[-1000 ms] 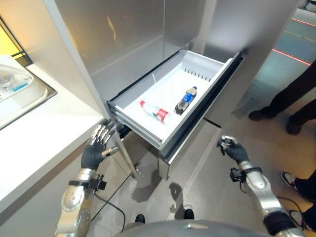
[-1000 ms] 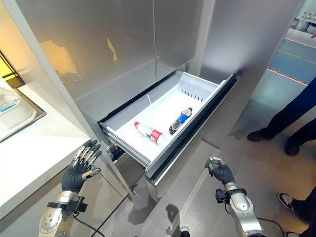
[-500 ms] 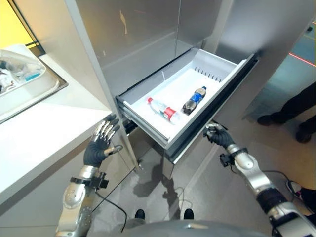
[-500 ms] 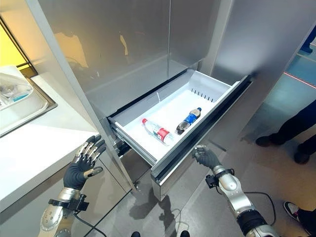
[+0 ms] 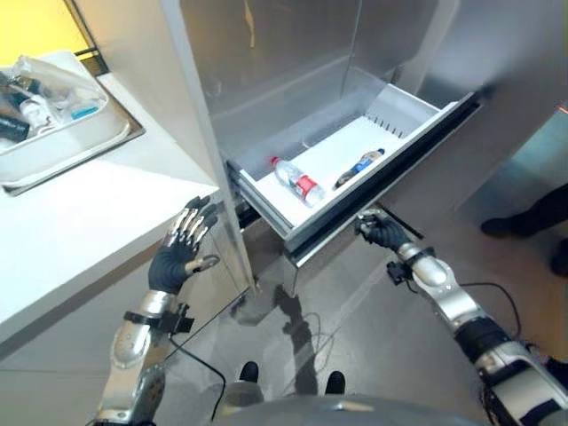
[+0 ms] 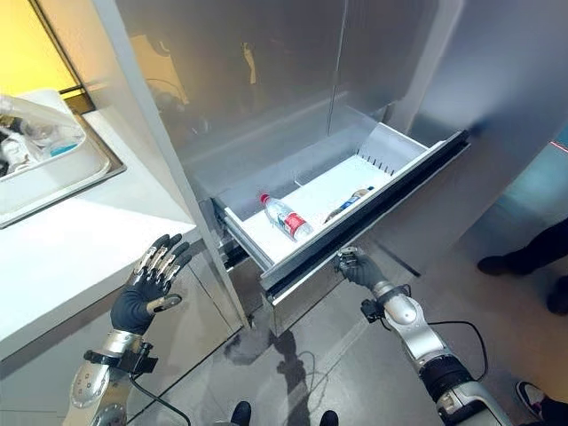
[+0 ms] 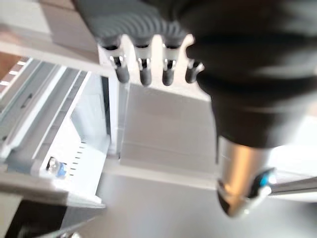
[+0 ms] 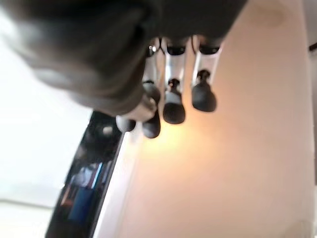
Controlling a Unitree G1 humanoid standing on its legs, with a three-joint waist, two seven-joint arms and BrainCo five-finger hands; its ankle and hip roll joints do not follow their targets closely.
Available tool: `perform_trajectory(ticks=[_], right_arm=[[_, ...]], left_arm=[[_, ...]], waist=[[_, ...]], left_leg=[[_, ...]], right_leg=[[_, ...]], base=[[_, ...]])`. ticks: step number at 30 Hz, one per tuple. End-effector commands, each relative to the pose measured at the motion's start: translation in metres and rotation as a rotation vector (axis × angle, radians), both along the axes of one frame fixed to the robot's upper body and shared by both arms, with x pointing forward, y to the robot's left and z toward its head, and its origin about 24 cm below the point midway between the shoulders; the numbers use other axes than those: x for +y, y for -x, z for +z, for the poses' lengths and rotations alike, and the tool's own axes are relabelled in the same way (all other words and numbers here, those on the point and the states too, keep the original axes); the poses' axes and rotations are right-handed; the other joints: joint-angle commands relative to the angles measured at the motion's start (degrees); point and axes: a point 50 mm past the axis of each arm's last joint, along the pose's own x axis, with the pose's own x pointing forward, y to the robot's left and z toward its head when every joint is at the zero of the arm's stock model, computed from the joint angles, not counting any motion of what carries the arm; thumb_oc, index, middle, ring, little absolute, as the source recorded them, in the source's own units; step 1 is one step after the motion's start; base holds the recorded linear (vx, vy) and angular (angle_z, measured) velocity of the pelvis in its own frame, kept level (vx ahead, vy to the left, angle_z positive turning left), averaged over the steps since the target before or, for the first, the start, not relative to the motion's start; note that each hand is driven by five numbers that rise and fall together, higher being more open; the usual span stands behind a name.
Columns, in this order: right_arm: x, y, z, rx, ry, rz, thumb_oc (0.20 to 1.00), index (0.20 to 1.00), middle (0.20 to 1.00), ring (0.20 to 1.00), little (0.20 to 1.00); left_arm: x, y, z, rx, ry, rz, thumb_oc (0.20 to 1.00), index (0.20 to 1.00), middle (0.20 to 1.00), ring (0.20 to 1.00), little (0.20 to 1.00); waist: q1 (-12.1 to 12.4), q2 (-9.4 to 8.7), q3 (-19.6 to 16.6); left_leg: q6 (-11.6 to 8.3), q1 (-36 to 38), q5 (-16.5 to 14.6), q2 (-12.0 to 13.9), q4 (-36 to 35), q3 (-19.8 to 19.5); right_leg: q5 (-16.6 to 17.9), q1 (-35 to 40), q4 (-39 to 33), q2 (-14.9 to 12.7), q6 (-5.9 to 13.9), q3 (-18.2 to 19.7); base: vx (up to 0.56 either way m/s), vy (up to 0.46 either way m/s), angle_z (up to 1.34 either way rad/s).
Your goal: Take the drinks into the refrigerator
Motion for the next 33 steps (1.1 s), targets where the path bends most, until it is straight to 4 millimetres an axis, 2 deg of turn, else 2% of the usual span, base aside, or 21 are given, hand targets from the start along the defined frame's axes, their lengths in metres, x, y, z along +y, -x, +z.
perform_trajectory(ticks=[1,3,4,8,9,10,17,21,33], right_arm=[[0.057,-0.029,0.081,-0.307,-0.151,0.17,0.2,0.2,0.2,0.2,0.2],[0.061,-0.032,0.088,-0.33,-0.163,0.172,0.2,0.2,0.2,0.2,0.2],[0.068,-0.037,0.1,-0.365,-0.188,0.177,0.2,0.2,0.2,0.2,0.2],[0.084,-0.046,0.125,-0.436,-0.223,0.187,0.2,0.2,0.2,0.2,0.2],[0.084,-0.046,0.126,-0.437,-0.223,0.187,0.2,0.2,0.2,0.2,0.2],[0.089,-0.05,0.138,-0.471,-0.232,0.186,0.2,0.2,0.2,0.2,0.2],[0.102,-0.052,0.165,-0.537,-0.244,0.234,0.2,0.2,0.2,0.2,0.2],[0.105,-0.051,0.166,-0.534,-0.271,0.242,0.2,0.2,0.2,0.2,0.2],[0.103,-0.043,0.142,-0.461,-0.297,0.259,0.2,0.2,0.2,0.2,0.2]], left_arm=[[-0.004,-0.005,0.034,-0.156,-0.008,-0.063,1.0,1.0,1.0,1.0,1.0],[-0.004,-0.006,0.036,-0.162,-0.004,-0.066,1.0,1.0,1.0,1.0,1.0],[-0.006,-0.007,0.035,-0.159,0.005,-0.073,1.0,1.0,1.0,1.0,1.0],[-0.011,-0.009,0.039,-0.17,0.023,-0.097,1.0,1.0,1.0,1.0,1.0],[-0.011,-0.009,0.039,-0.171,0.023,-0.097,1.0,1.0,1.0,1.0,1.0],[-0.013,-0.01,0.04,-0.175,0.028,-0.103,1.0,1.0,1.0,1.0,1.0],[-0.011,-0.011,0.04,-0.168,0.026,-0.099,1.0,1.0,1.0,1.0,1.0],[-0.011,-0.011,0.039,-0.168,0.03,-0.096,1.0,1.0,1.0,1.0,1.0],[-0.009,-0.011,0.038,-0.165,0.022,-0.066,1.0,1.0,1.0,1.0,1.0]], waist=[[2.32,-3.65,0.15],[2.59,-3.74,0.24],[3.05,-3.87,0.36],[4.08,-4.09,0.44],[4.07,-4.1,0.47],[4.52,-4.2,0.5],[4.82,-4.4,0.17],[4.67,-4.4,0.03],[3.51,-3.93,0.32]], left_leg=[[6.64,-1.0,-4.79,-6.49,3.07,-0.55],[6.66,-1.12,-4.78,-6.55,3.1,-0.73],[6.66,-1.32,-4.78,-6.59,3.19,-0.9],[6.73,-1.71,-4.86,-6.68,3.54,-1.09],[6.73,-1.71,-4.87,-6.68,3.55,-1.09],[6.77,-1.82,-4.88,-6.7,3.62,-1.18],[6.83,-1.41,-5.01,-6.7,3.48,-0.87],[6.85,-1.17,-5.08,-6.58,3.35,-0.61],[6.86,-0.72,-5.11,-6.25,3.14,0.15]], right_leg=[[-6.81,3.81,3.02,0.04,-0.35,-1.32],[-6.88,3.83,3.01,0.03,-0.38,-1.52],[-6.96,3.73,3.16,0.04,-0.43,-1.64],[-7.01,3.6,3.25,0.0,-0.45,-1.86],[-7.01,3.6,3.25,0.0,-0.45,-1.86],[-7.01,3.56,3.29,-0.03,-0.47,-1.88],[-6.95,3.96,2.92,0.01,-0.48,-1.52],[-6.9,4.13,2.77,0.03,-0.51,-1.33],[-6.73,4.05,2.85,0.04,-0.57,-0.5]], base=[[0.02,-0.017,0.05],[0.01,-0.007,0.05],[0.01,-0.013,0.19],[0.01,-0.01,0.1],[0.01,-0.002,0.07],[0.01,0.002,0.1],[0.01,0.003,0.03],[0.0,0.004,-0.01],[-0.01,0.003,-0.02]])
